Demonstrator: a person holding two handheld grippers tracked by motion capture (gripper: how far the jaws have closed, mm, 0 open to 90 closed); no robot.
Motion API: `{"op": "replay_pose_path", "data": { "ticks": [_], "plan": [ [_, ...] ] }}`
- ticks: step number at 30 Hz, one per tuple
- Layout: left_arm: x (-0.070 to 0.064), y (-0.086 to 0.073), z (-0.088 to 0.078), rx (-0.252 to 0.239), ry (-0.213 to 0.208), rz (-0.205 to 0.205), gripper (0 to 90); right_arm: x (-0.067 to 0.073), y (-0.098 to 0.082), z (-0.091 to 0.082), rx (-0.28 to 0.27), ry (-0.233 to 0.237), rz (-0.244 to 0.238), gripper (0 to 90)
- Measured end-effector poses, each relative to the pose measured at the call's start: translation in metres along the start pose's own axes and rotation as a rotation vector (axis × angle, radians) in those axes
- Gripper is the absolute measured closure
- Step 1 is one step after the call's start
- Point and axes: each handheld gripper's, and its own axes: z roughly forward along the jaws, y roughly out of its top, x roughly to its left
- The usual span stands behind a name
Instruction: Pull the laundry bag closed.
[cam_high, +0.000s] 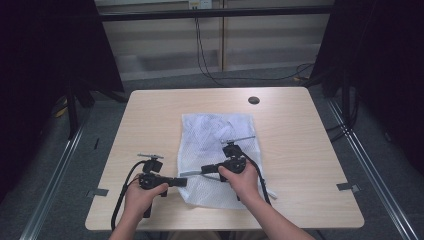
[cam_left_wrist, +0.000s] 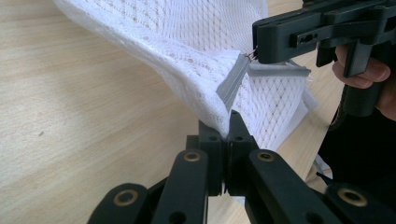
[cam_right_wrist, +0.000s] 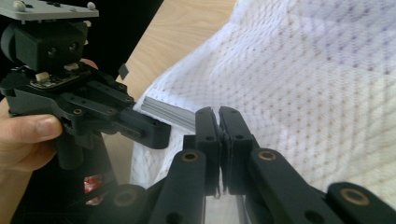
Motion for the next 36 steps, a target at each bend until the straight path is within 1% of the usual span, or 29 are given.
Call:
{"op": "replay_pose_path", "data": {
  "ticks": [1,3,4,5,6,7,8,9,10,12,14,16,18,19,21,22,27,30,31,33,34,35,36],
  "plan": [
    [0.000,0.000,0.000,0.002,-0.005,-0.002,88.6,0.000,0.000,-0.001,0.004,-0.006,0.003,87.0],
    [0.000,0.000,0.000,-0.001,-0.001,-0.004,88.6,0.000,0.000,-0.002,0.009,-0.010,0.002,87.0],
    [0.000,0.000,-0.001,0.000,-0.003,-0.003,88.6,-0.001,0.000,-0.002,0.007,-0.008,-0.002,87.0],
    [0.000,0.000,-0.001,-0.002,0.004,0.003,88.5,-0.002,0.000,-0.003,0.001,0.001,0.001,87.0],
    [0.000,0.000,-0.001,0.003,-0.003,-0.004,88.6,-0.002,0.000,-0.004,0.005,-0.009,-0.001,87.0],
    [0.000,0.000,0.000,0.002,-0.004,-0.007,88.6,-0.003,0.000,-0.004,0.004,-0.007,0.002,87.0],
    [0.000,0.000,0.000,0.002,-0.001,0.000,88.6,-0.004,-0.001,-0.004,0.000,-0.010,-0.001,87.0],
    [0.000,-0.001,0.000,0.005,-0.008,-0.007,88.5,-0.004,-0.001,-0.005,0.001,-0.007,0.000,87.0],
    [0.000,-0.001,0.000,0.004,-0.009,-0.004,88.6,-0.004,-0.001,-0.006,0.007,-0.004,0.010,87.0],
    [0.001,-0.001,0.000,0.008,-0.009,0.001,88.6,-0.005,-0.001,-0.007,0.002,-0.007,0.006,87.0],
    [0.000,-0.001,0.000,0.005,-0.006,-0.003,88.6,-0.005,-0.001,-0.007,0.001,-0.008,0.002,87.0],
    [0.000,-0.001,-0.001,0.007,-0.004,-0.002,88.6,-0.006,-0.001,-0.008,0.009,-0.003,0.007,87.0],
    [0.000,-0.001,-0.001,0.004,-0.010,-0.019,88.5,-0.006,-0.001,-0.008,0.009,-0.010,0.005,87.0],
    [0.000,-0.001,0.000,0.003,-0.009,-0.021,88.6,-0.007,-0.001,-0.009,0.008,-0.002,0.009,87.0],
    [0.000,-0.001,-0.001,0.014,-0.006,-0.009,88.6,-0.007,-0.002,-0.009,0.007,-0.004,0.011,87.0],
    [0.000,-0.001,-0.001,0.010,-0.007,-0.016,88.5,-0.007,-0.002,-0.009,0.011,-0.005,0.005,87.0],
    [0.001,-0.001,-0.001,0.016,-0.007,-0.007,88.6,-0.007,-0.002,-0.010,0.009,-0.005,0.010,87.0],
    [0.000,-0.001,-0.001,0.015,-0.007,-0.009,88.6,-0.007,-0.002,-0.010,0.010,-0.007,0.011,87.0],
    [0.000,-0.001,0.000,0.011,-0.007,-0.019,88.6,-0.007,-0.002,-0.010,0.009,-0.006,0.011,87.0],
    [0.001,-0.001,-0.001,0.002,-0.006,-0.027,88.6,-0.008,-0.002,-0.011,0.008,-0.024,0.004,87.0],
    [0.002,-0.002,-0.002,0.003,-0.006,-0.016,88.6,-0.009,-0.002,-0.012,0.008,-0.025,0.008,87.0],
    [0.001,-0.002,-0.002,0.003,-0.013,-0.028,88.6,-0.011,-0.002,-0.013,0.005,-0.020,0.013,87.0],
    [0.001,-0.002,-0.001,0.009,-0.009,-0.022,88.5,-0.011,-0.002,-0.013,0.005,-0.015,0.022,87.0]
  ]
}}
